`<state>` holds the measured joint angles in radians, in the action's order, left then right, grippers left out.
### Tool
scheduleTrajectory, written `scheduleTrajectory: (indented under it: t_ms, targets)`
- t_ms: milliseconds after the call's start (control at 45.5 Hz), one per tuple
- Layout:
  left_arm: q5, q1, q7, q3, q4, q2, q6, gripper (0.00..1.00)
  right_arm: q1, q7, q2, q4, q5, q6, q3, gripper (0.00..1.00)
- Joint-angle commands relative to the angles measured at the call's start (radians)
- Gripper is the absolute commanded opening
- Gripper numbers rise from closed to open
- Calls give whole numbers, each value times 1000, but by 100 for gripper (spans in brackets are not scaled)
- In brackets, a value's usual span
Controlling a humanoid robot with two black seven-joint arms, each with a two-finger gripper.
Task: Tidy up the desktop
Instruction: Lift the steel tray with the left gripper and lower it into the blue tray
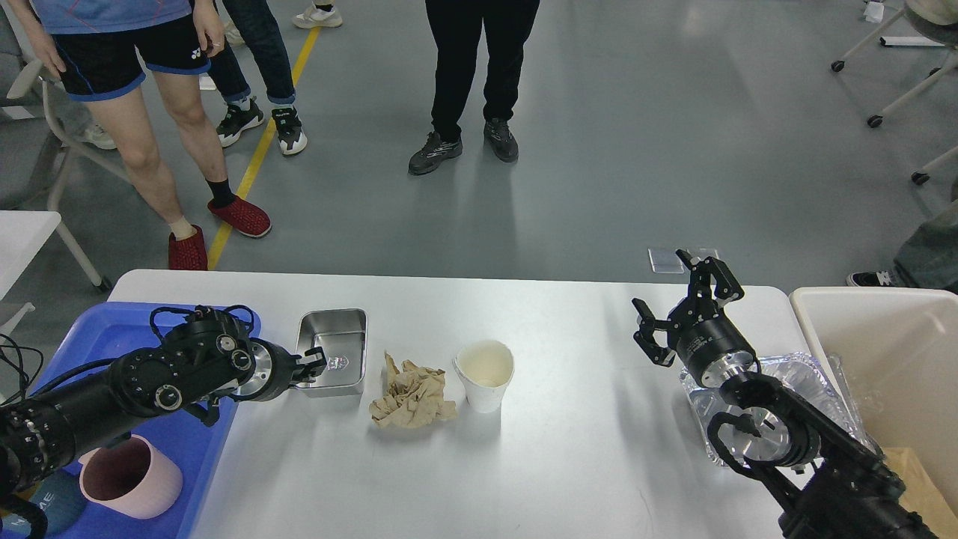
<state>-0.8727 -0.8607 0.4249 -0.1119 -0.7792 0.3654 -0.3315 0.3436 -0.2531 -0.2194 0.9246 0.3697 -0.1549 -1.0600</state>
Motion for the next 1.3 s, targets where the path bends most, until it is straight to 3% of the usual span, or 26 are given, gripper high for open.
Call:
scheduleTrajectory:
  t_ms: [0,44,132,505,725,966,1274]
  targets:
    - [-3,0,0,1,0,0,-3,16,0,0,0,0,0,0,0,100]
    - [-3,-1,2,0,0,0,-6,14,0,0,0,0,0,0,0,100]
    - [-3,-9,14,0,-2,1,-27,1,0,0,0,0,0,0,0,100]
    - [0,-75,40,-6,-3,0,-72,0,0,0,0,0,0,0,0,100]
    - [6,-153,90,-11,-23,13,-126,0,0,0,0,0,0,0,-2,100]
    - [12,-279,115,-20,-101,135,-213,0,0,0,3,0,0,0,-2,100]
    - [142,-472,178,-32,-288,332,-328,1,3,0,8,0,0,2,0,100]
